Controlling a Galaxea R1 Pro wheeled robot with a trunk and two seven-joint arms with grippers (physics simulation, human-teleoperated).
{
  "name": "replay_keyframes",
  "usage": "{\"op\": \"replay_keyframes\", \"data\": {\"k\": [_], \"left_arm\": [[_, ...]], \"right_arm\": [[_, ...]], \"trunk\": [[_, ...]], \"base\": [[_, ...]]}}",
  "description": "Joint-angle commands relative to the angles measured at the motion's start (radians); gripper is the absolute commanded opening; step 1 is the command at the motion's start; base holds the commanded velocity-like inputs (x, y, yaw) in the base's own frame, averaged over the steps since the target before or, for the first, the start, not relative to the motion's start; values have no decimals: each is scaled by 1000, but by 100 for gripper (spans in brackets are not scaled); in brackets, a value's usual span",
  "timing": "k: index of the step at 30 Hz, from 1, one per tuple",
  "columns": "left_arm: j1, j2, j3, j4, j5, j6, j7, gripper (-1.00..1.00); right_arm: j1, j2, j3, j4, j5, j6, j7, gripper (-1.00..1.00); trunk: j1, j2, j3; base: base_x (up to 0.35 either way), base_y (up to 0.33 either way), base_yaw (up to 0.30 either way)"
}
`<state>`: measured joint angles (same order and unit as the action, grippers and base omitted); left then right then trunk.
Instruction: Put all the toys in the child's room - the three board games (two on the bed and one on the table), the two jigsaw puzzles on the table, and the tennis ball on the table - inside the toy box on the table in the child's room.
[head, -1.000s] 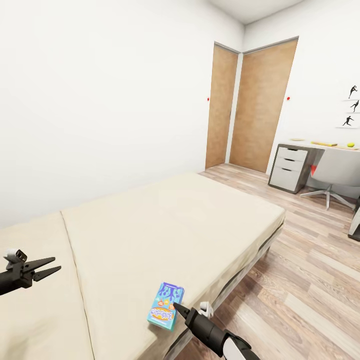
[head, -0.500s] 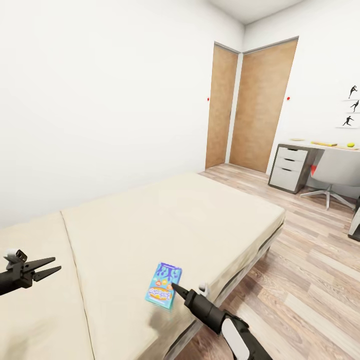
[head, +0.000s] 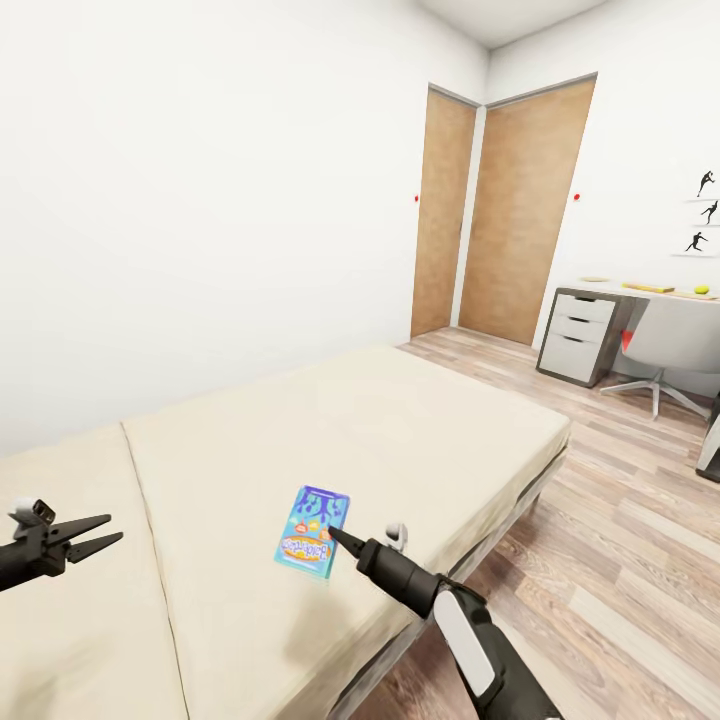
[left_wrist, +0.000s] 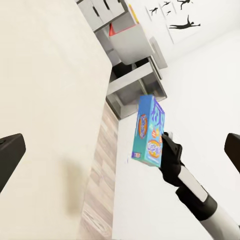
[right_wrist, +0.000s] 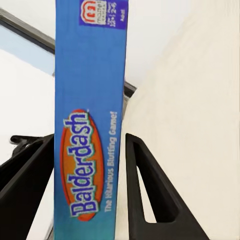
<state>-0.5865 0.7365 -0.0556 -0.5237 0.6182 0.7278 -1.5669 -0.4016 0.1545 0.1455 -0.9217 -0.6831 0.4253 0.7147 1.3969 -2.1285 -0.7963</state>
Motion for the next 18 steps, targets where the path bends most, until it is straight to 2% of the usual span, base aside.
{"op": "replay_keyframes", "data": {"k": [1, 5, 12, 18], "left_arm": [[-1, -1, -6, 1, 5, 11, -4, 100], [-1, -11, -6, 1, 0, 8, -4, 100], [-1, -15, -6, 2, 0, 5, -4, 100], [-1, -15, -6, 2, 0, 5, -4, 100]], "right_arm": [[0, 1, 1, -18, -7, 10, -8, -100], [0, 1, 1, -67, -9, 10, -17, -100], [9, -12, -11, -80, -12, 14, -12, -100], [14, -12, -11, -81, -13, 15, -12, -100]], "trunk": [[0, 0, -1], [0, 0, -1], [0, 0, -1], [0, 0, -1]], "base": [[0, 0, 0], [0, 0, 0], [0, 0, 0], [0, 0, 0]]}}
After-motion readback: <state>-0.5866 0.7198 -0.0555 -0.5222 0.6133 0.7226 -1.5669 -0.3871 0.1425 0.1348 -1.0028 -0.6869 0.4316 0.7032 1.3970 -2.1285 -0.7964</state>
